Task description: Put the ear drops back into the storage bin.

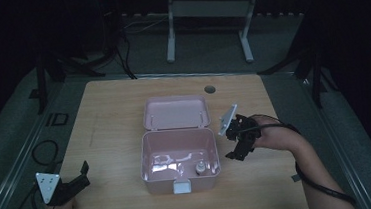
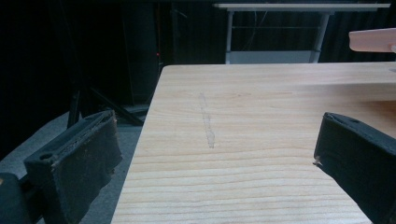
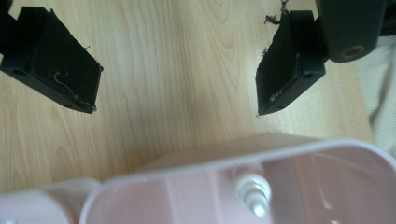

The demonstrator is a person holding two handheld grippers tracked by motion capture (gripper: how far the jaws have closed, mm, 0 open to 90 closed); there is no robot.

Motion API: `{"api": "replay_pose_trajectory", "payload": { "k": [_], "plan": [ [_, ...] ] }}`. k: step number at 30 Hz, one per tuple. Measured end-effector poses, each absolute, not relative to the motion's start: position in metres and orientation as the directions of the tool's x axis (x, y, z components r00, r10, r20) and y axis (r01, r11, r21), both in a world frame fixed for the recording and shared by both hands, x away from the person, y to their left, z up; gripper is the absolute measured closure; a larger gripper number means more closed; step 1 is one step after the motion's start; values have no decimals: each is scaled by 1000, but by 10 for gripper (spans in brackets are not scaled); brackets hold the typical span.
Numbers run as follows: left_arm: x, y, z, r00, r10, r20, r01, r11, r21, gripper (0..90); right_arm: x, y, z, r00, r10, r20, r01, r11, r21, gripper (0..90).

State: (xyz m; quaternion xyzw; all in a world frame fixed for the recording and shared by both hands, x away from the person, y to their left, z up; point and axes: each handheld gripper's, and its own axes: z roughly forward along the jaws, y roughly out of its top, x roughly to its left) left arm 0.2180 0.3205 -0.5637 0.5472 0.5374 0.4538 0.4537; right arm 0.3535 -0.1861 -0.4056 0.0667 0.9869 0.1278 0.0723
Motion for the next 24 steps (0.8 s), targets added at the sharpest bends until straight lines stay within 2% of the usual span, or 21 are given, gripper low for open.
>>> {"api": "replay_pose_trajectory", "payload": {
  "k": [4,17,23,24],
  "plan": [
    [218,320,-564,11,1000,9,175,-11,984,5,355,-200,-420,-973,193,-126,152,947,284,138],
    [218,320,-564,11,1000,11,175,-13,984,5,355,-243,-476,-912,391,-123,299,839,454,138],
    [218,320,-564,10,1000,12,173,-13,985,5,350,-253,-490,-895,426,-136,317,820,476,138],
    [218,320,-564,11,1000,12,173,-13,985,5,346,-261,-498,-877,460,-139,337,794,505,138]
  ]
}}
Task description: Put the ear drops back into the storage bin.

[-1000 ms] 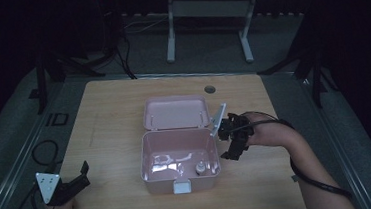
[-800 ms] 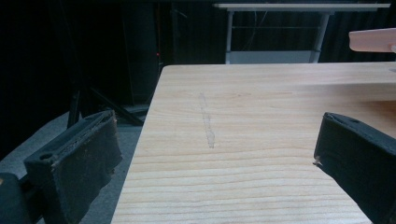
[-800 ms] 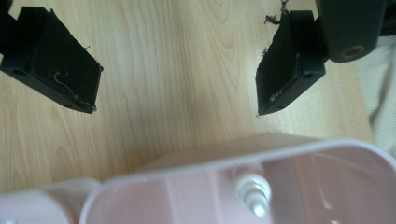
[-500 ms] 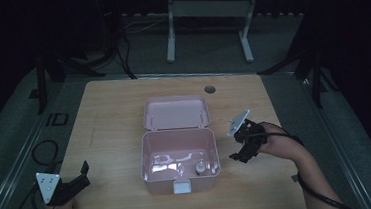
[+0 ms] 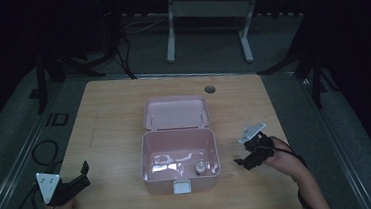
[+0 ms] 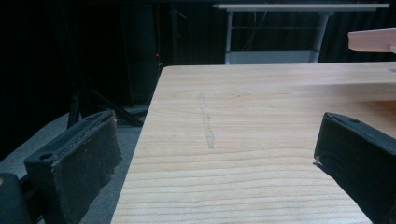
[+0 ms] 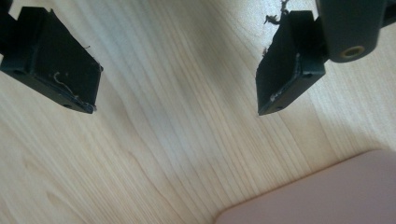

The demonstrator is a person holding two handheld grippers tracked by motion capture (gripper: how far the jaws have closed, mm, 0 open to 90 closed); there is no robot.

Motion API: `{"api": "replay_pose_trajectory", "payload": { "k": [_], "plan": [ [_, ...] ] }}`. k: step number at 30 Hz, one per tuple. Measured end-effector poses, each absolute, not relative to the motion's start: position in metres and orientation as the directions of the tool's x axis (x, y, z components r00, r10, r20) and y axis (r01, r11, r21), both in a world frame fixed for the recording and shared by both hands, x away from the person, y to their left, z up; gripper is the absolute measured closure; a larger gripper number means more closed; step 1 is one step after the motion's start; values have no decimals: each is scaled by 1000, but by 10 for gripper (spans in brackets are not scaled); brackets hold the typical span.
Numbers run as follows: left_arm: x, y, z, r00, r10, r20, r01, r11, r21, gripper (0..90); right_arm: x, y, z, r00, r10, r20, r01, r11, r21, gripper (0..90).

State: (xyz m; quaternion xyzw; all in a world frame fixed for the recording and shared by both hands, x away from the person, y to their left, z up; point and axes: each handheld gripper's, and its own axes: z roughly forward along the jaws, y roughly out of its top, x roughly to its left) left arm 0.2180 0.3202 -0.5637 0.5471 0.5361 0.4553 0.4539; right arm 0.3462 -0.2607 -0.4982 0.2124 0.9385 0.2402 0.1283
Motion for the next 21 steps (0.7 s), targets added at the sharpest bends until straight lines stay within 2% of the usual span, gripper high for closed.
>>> {"api": "replay_pose_trajectory", "payload": {
  "k": [10,21],
  "plan": [
    [218,320,-564,10,1000,12,173,-13,985,5,333,-287,-526,-758,632,-159,401,645,650,134],
    [218,320,-564,8,1000,11,173,-12,985,5,316,-306,-544,-595,782,-189,407,495,768,130]
  ]
}}
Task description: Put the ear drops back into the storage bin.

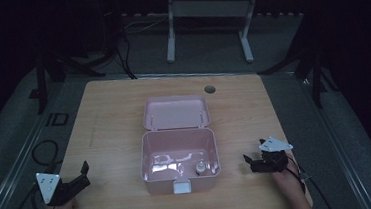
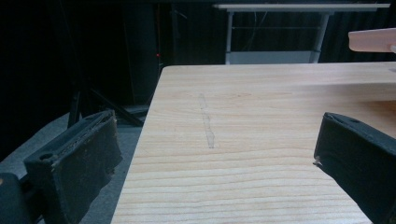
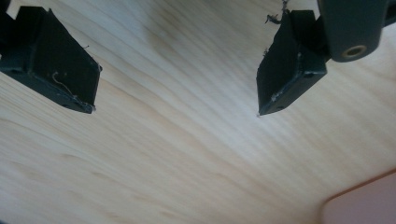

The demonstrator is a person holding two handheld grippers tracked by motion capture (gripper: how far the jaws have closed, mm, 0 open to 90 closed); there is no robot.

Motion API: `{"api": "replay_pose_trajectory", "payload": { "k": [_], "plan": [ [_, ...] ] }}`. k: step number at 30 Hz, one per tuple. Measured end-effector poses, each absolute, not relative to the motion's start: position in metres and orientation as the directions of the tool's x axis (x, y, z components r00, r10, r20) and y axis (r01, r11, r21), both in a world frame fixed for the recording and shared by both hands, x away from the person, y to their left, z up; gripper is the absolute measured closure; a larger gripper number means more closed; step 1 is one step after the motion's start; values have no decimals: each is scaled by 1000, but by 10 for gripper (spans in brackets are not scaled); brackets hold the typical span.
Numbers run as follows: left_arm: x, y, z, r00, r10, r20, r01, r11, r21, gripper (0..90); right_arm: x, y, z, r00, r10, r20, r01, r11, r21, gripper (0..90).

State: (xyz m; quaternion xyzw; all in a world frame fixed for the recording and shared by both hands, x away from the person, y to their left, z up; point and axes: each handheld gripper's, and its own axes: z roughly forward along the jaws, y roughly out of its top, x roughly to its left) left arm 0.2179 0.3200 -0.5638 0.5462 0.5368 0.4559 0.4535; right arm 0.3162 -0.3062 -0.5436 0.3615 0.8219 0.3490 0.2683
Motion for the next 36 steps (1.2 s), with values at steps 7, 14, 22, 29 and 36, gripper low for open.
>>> {"api": "replay_pose_trajectory", "payload": {
  "k": [7,14,22,29,36],
  "plan": [
    [218,320,-564,8,1000,12,172,-13,985,5,310,-315,-550,-455,869,-195,410,399,820,126],
    [218,320,-564,10,1000,12,172,-13,985,5,302,-316,-554,-351,919,-178,401,320,858,126],
    [218,320,-564,16,1000,12,172,-14,985,5,301,-322,-553,-275,952,-135,398,241,885,126],
    [218,321,-564,8,1000,-2,172,0,985,5,299,-327,-550,-258,961,-102,376,197,905,127],
    [218,321,-564,4,1000,-4,175,3,985,5,299,-331,-550,-250,965,-82,376,175,910,127]
  ]
}}
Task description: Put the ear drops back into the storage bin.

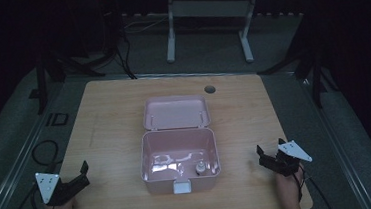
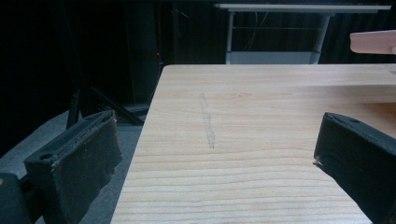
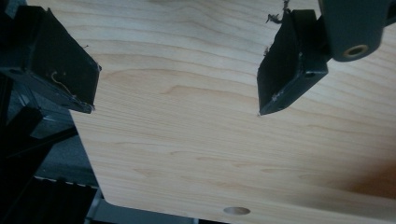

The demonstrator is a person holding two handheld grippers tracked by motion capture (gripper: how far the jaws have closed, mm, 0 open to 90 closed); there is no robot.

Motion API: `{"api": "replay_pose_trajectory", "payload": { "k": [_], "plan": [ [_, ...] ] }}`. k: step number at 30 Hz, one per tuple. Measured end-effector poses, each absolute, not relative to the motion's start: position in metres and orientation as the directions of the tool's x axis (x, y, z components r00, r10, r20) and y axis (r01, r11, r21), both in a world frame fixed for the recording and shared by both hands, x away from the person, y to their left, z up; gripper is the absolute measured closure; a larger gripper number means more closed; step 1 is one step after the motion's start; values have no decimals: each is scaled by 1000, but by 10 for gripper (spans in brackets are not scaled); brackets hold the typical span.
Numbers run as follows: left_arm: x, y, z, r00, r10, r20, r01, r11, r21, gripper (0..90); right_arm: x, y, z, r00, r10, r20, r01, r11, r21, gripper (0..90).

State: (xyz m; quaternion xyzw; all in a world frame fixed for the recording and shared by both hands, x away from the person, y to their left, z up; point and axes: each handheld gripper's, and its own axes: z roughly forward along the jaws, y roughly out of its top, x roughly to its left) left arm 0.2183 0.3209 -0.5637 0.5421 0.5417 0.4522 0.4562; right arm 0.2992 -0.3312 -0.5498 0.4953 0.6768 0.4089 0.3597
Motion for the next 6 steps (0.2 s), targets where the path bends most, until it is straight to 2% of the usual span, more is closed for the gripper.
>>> {"api": "replay_pose_trajectory", "payload": {
  "k": [6],
  "plan": [
    [218,321,-564,4,1000,-3,176,2,984,5,301,-330,-551,-262,961,-88,388,188,902,128]
  ]
}}
